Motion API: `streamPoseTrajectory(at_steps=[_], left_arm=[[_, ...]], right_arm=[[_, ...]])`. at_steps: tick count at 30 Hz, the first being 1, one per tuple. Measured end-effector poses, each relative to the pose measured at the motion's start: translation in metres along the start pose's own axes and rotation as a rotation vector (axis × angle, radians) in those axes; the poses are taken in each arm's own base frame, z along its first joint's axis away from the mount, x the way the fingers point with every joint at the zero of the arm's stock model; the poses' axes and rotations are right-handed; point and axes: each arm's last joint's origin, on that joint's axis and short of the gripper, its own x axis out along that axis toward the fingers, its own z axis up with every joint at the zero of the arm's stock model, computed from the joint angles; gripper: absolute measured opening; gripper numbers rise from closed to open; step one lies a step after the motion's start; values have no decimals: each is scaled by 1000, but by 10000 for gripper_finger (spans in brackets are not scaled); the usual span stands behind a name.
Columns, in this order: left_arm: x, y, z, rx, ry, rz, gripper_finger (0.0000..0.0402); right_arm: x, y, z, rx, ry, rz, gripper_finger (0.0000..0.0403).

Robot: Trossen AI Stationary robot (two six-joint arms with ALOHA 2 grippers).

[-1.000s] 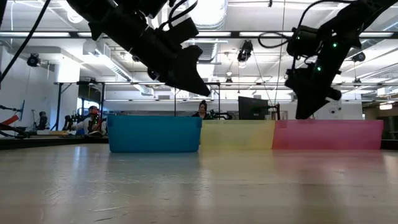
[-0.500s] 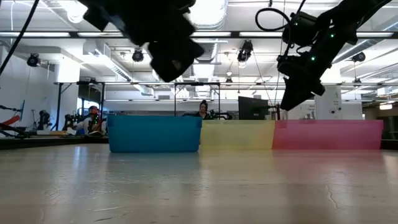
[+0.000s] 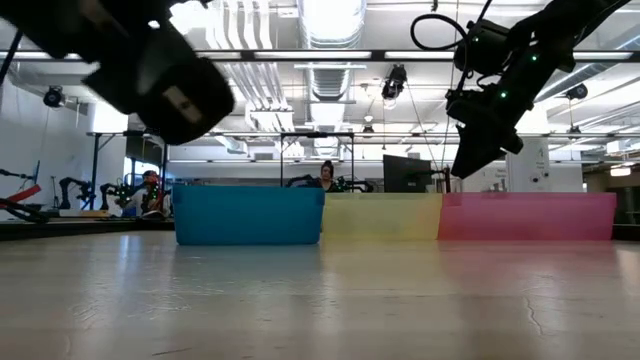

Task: Pick and place Stapler, Stapler remover, tape
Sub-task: Put the pink tape into the red bin

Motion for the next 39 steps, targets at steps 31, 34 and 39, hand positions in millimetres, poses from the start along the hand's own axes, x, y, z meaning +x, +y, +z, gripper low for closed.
streamPoseTrajectory(at_steps=[31,34,39], left_arm=[[47,-13,-53,38,47,85,136],[51,-13,-55,24,52,85,136],[54,-12,-57,53,60,98,136]], right_arm=[[1,0,-2,-1,6,-2,132],[1,-1,-2,-1,7,-3,128],[1,-1,-2,-24,8,-3,123]])
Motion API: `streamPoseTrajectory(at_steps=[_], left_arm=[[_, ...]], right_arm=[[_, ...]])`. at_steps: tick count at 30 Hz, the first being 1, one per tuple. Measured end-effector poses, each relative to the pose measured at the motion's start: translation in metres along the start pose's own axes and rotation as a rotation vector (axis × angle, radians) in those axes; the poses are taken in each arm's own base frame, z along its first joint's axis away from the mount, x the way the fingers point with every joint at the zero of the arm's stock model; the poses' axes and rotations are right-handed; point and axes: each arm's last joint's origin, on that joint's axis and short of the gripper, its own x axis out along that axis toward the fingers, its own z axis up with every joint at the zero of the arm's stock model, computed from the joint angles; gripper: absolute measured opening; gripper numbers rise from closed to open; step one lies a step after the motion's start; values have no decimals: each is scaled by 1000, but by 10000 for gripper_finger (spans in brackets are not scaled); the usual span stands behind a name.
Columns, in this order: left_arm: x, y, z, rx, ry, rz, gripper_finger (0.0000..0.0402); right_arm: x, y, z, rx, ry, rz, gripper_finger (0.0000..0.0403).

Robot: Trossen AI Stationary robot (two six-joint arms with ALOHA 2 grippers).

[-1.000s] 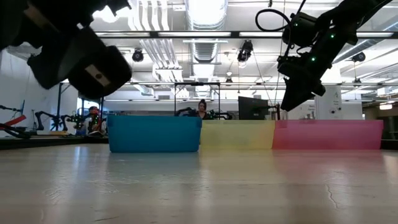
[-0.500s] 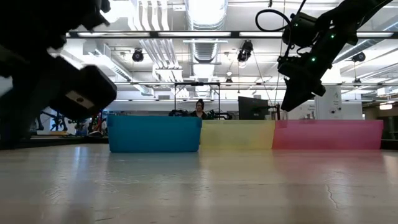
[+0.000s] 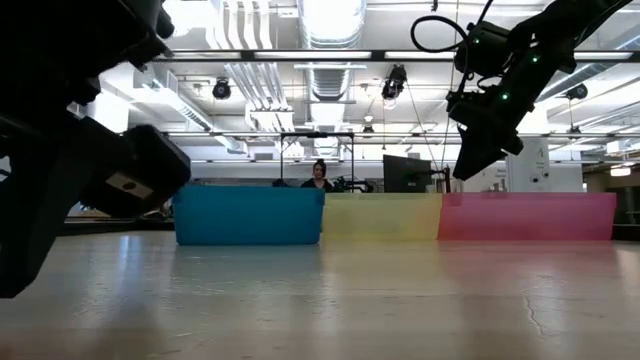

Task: Pick and place Stapler, Stapler remover, tape
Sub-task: Put the pink tape into the red bin

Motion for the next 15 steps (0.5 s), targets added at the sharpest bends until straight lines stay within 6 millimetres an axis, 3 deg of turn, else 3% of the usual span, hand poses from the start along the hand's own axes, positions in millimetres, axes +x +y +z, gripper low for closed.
streamPoseTrajectory(at_steps=[8,15], left_arm=[[0,2,0,70,-1,33,128],[-1,4,-1,74,8,43,55]], right_arm=[[0,0,0,0,0,0,130],[0,0,0,0,-1,0,128]])
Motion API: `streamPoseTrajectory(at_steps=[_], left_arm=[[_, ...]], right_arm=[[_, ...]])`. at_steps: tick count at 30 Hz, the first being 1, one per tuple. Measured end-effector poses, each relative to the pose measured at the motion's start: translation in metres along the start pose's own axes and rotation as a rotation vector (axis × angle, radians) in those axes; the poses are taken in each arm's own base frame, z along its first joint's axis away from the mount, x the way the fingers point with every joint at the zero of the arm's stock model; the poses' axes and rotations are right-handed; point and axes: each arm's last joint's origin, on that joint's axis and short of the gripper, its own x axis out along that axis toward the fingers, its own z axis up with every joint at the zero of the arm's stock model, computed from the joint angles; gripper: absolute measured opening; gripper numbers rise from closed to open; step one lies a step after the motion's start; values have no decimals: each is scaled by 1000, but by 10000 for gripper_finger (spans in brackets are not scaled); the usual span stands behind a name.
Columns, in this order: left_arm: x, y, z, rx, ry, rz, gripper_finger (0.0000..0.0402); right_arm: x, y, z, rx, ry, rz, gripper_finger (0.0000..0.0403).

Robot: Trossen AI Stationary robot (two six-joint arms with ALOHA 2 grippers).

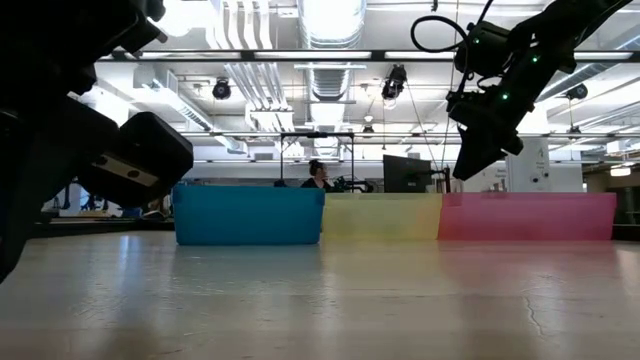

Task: Pick and place Stapler, Stapler remover, tape
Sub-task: Put the pink tape into the red bin

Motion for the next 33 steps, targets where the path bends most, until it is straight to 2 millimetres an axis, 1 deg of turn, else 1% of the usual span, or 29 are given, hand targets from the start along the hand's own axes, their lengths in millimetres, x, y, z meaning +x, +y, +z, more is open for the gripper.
streamPoseTrajectory(at_steps=[2,6,8,11,14,18,24,26,29,31,33], left_arm=[[0,0,0,0,0,2,38],[-3,2,2,-4,-10,7,37],[-7,3,4,-3,-16,32,40],[-14,7,6,39,-25,115,55],[-24,11,9,103,-35,240,59],[-41,17,16,174,-67,448,52],[-63,33,29,301,-115,835,57],[-68,41,32,307,-112,982,57],[-76,58,35,271,-100,1179,57],[-81,71,38,227,-101,1269,57],[-85,84,40,180,-107,1322,58]], right_arm=[[0,0,0,0,0,0,125],[0,0,0,0,0,0,121],[0,0,0,0,0,0,121],[0,0,0,8,-1,0,124],[0,0,0,24,-5,1,128],[0,0,1,27,-8,2,130],[0,2,6,99,-56,24,125],[-1,3,10,126,-94,45,123],[-2,7,17,133,-157,117,123],[-3,11,21,105,-199,188,125],[-5,17,23,67,-233,257,128]])
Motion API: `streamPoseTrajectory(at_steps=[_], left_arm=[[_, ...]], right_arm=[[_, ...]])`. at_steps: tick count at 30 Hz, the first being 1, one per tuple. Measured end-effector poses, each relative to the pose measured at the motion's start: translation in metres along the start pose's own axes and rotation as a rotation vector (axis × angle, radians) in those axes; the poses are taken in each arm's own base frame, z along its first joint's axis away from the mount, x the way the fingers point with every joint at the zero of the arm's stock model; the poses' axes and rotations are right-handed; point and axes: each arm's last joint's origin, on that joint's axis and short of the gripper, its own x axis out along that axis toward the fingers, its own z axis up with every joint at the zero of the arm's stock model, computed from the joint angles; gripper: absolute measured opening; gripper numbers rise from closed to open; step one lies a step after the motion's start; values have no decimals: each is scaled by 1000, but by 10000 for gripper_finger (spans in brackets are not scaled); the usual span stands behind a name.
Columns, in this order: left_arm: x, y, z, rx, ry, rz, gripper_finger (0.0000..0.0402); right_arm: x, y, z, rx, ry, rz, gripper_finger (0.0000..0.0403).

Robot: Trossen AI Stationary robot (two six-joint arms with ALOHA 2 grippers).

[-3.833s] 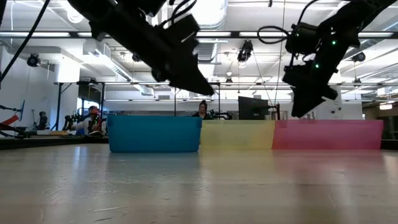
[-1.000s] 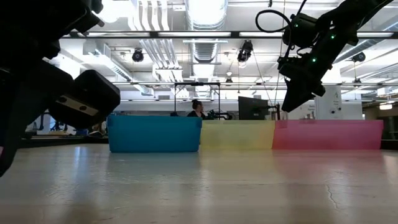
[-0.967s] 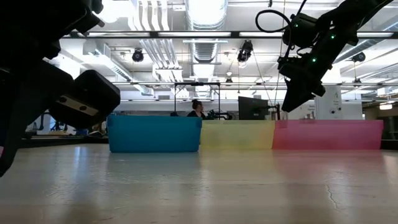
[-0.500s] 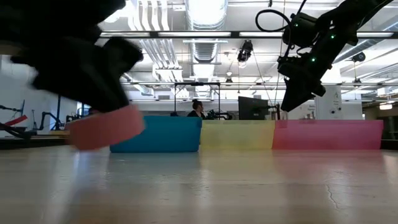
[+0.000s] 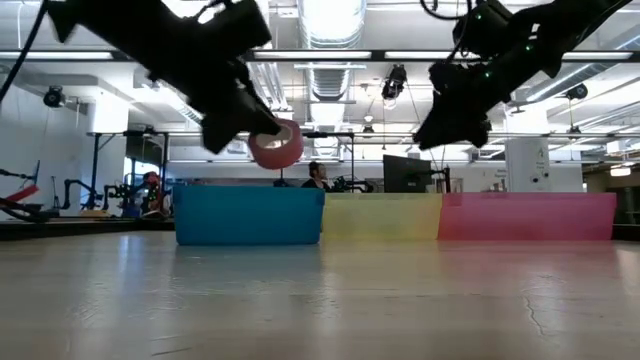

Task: Pick and place Stapler, Stapler remover, tape
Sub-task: Put the pink tape into the red bin

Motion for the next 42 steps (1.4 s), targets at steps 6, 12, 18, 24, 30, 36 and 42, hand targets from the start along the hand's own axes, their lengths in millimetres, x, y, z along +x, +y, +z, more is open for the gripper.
streamPoseTrajectory(at_steps=[6,12,18,24,30,36,42], left_arm=[[30,21,5,-154,6,70,57],[50,41,14,-294,-49,107,58],[64,57,21,-413,-136,81,56],[76,68,21,-415,-155,129,55],[84,74,18,-419,-144,158,55],[86,76,14,-383,-105,198,55],[86,74,10,-344,-54,226,55]], right_arm=[[0,18,3,-86,-55,143,139],[1,29,7,-108,-121,213,149],[12,37,15,-94,-211,261,157],[32,41,22,3,-189,267,155],[57,51,30,-13,-137,297,148],[79,61,37,-27,-103,305,142],[87,63,40,-44,-100,299,143]])
